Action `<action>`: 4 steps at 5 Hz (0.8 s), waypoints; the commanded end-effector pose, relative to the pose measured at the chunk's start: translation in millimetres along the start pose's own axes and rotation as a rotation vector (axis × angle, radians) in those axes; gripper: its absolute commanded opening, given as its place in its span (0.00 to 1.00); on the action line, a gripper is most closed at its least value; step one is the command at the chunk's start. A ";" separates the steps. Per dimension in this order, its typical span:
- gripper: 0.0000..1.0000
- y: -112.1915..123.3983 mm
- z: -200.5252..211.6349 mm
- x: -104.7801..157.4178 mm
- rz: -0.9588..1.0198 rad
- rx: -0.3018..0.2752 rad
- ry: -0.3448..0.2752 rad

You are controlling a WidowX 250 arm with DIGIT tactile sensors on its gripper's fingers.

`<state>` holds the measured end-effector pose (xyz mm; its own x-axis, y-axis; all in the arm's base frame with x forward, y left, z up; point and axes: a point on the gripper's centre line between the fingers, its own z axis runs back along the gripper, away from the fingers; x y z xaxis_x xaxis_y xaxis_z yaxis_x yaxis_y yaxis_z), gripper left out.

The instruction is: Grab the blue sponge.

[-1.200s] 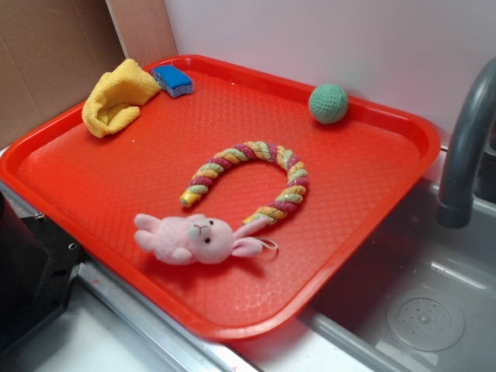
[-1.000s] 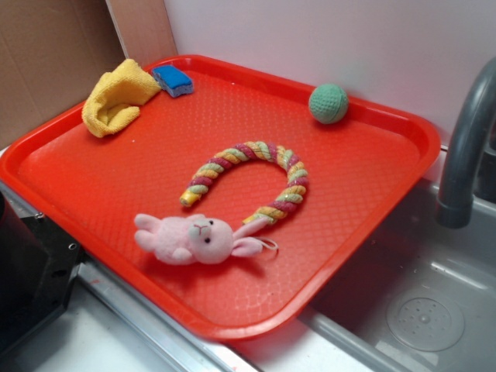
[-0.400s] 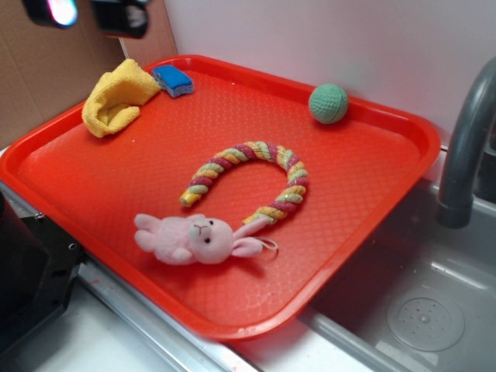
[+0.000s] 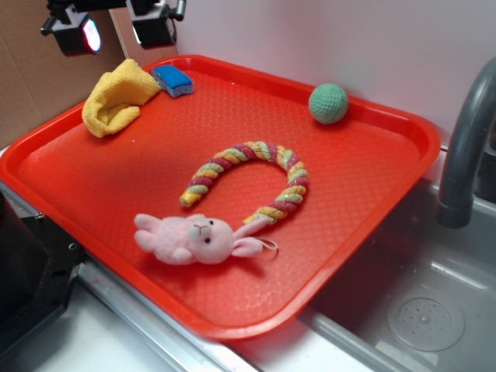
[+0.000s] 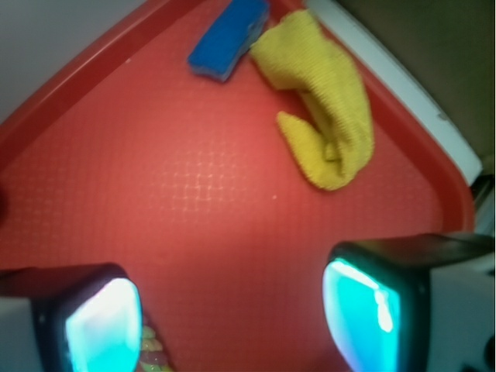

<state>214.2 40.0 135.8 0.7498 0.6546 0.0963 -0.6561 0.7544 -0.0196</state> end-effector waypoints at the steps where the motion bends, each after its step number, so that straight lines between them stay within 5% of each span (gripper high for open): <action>1: 1.00 6.6 7.6 7.5 0.016 -0.011 -0.022; 2: 1.00 -0.6 -24.5 24.5 0.243 0.022 -0.037; 4: 1.00 -7.7 -80.3 66.4 0.358 0.015 -0.012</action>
<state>272.5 68.5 45.9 0.4926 0.8682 0.0598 -0.8698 0.4934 0.0014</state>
